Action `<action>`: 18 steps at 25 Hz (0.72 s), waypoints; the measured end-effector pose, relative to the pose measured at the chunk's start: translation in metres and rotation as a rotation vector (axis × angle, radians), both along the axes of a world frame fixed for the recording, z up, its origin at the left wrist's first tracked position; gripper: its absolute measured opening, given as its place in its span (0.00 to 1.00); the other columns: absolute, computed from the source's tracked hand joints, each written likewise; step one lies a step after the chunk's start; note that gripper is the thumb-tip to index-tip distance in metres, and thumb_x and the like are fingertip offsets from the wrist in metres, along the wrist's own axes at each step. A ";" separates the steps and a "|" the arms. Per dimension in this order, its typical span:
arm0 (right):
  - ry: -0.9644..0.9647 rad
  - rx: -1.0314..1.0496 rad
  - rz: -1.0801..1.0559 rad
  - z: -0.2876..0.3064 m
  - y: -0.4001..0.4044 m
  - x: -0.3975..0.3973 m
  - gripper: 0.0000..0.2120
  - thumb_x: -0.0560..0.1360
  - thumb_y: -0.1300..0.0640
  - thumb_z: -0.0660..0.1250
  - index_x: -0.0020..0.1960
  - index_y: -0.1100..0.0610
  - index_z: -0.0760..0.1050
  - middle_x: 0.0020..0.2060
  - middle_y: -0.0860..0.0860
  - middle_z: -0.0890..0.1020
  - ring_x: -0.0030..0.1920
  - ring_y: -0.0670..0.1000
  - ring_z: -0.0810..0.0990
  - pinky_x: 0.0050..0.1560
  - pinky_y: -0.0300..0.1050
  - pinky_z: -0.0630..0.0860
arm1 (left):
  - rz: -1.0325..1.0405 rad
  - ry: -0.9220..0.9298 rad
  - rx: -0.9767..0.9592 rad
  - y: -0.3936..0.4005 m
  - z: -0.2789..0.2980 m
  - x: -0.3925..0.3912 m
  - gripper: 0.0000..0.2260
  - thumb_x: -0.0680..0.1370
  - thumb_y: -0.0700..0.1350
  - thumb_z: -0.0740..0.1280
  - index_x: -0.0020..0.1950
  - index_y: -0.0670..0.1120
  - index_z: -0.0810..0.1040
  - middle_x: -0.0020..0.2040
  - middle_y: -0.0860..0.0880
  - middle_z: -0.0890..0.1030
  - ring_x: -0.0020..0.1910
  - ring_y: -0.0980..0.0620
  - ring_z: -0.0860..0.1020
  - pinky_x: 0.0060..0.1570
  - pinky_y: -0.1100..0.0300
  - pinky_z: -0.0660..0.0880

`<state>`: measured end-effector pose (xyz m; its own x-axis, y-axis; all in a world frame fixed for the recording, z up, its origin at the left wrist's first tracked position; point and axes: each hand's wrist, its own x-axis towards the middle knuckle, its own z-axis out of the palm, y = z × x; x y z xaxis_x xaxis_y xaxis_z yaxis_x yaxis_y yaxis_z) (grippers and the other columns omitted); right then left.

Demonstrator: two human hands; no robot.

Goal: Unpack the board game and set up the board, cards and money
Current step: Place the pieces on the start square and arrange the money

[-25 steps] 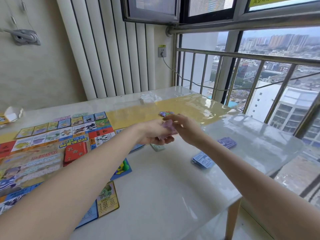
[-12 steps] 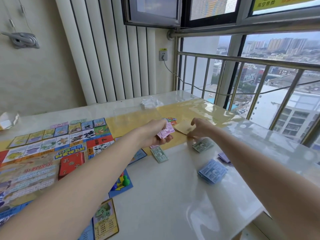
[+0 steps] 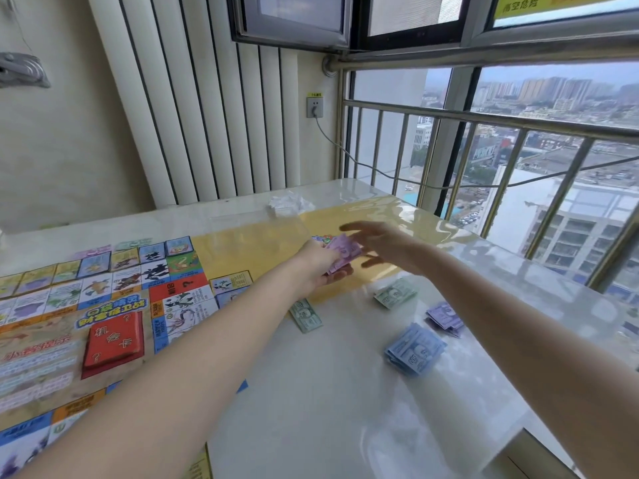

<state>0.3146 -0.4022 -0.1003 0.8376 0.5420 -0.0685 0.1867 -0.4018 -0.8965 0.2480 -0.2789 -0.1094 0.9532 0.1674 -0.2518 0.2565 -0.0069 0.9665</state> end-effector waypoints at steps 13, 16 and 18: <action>-0.378 -0.585 0.031 -0.002 -0.007 0.009 0.20 0.74 0.72 0.51 0.58 0.58 0.74 0.41 0.58 0.79 0.27 0.49 0.75 0.23 0.37 0.70 | -0.095 -0.023 0.286 -0.015 -0.007 0.009 0.12 0.77 0.42 0.66 0.57 0.43 0.67 0.50 0.42 0.77 0.38 0.49 0.78 0.46 0.56 0.80; -0.363 -0.728 0.023 -0.012 -0.009 0.018 0.20 0.74 0.70 0.50 0.61 0.58 0.71 0.44 0.59 0.78 0.27 0.49 0.74 0.23 0.38 0.68 | -0.214 -0.070 0.867 -0.022 -0.015 0.006 0.18 0.74 0.46 0.68 0.61 0.40 0.72 0.57 0.40 0.77 0.52 0.44 0.77 0.53 0.55 0.73; -0.391 -0.787 0.012 -0.016 -0.008 0.018 0.17 0.76 0.69 0.51 0.62 0.61 0.68 0.48 0.58 0.76 0.32 0.52 0.76 0.26 0.39 0.69 | -0.222 -0.077 1.041 -0.028 -0.018 0.007 0.21 0.75 0.51 0.68 0.62 0.39 0.72 0.63 0.38 0.72 0.60 0.41 0.72 0.55 0.55 0.69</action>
